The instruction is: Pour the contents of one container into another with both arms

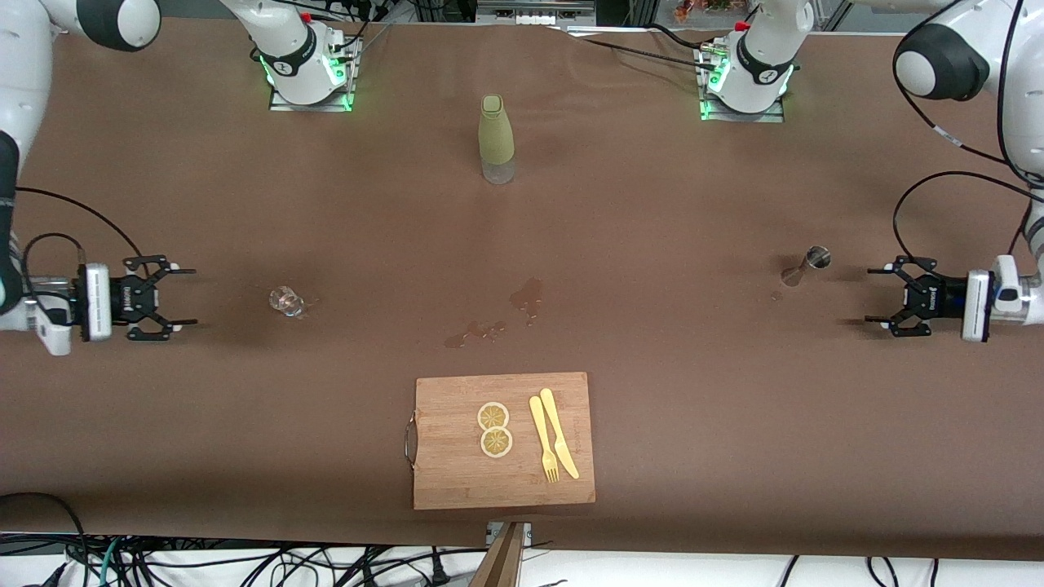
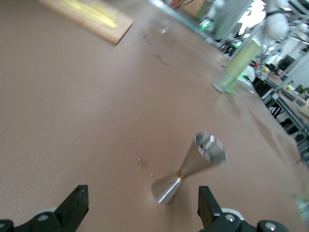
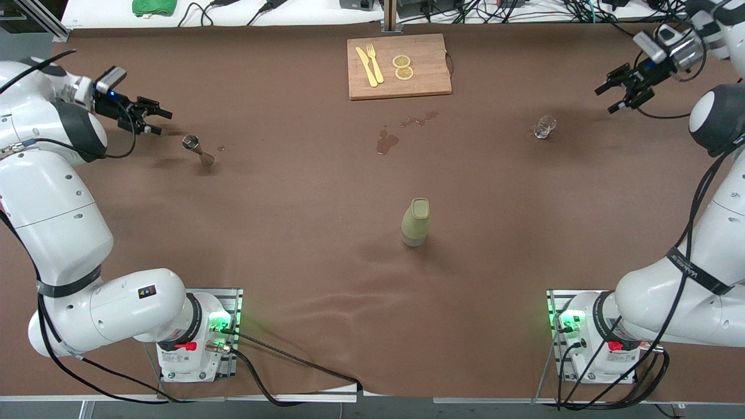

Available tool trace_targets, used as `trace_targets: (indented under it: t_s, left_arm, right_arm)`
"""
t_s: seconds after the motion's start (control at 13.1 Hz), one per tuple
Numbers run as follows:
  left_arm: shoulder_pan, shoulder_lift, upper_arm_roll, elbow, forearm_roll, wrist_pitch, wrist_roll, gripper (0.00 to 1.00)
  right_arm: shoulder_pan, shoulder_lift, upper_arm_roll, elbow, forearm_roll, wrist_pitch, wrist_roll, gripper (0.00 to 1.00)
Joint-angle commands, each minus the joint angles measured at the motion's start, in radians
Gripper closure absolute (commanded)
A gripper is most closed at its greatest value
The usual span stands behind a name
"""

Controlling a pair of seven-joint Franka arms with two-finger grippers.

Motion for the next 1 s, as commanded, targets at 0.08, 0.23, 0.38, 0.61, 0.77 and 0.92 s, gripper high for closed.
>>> trace_targets:
  t_s: [0.08,0.23,0.38,0.61,0.77,0.92]
  left_arm:
    - [-0.121,-0.151,0.003,-0.025,0.129,0.066,-0.435,0.00]
    - [-0.179,-0.210,0.000,-0.025,0.176,0.080,-0.622,0.00]
    - [-0.237,-0.270,-0.006,-0.027,0.245,0.112,-0.785,0.00]
    - [-0.323,-0.339,-0.010,-0.027,0.308,0.123,-1.053,0.00]
    - [-0.351,-0.400,-0.066,-0.025,0.418,0.123,-1.240,0.00]
    - [-0.357,-0.467,-0.147,-0.024,0.570,0.125,-1.356,0.00]
  right_arm:
    - [0.085,-0.130,-0.010,-0.017,-0.109,-0.003,0.283,0.00]
    - [0.099,-0.169,-0.009,-0.017,-0.187,-0.004,0.374,0.00]
    - [0.116,-0.204,-0.012,-0.023,-0.215,0.008,0.434,0.00]
    - [0.151,-0.316,-0.009,-0.066,-0.299,0.010,0.657,0.00]
    - [0.177,-0.403,0.009,-0.103,-0.393,0.005,0.802,0.00]
    - [0.187,-0.463,0.019,-0.124,-0.474,-0.007,0.950,0.00]
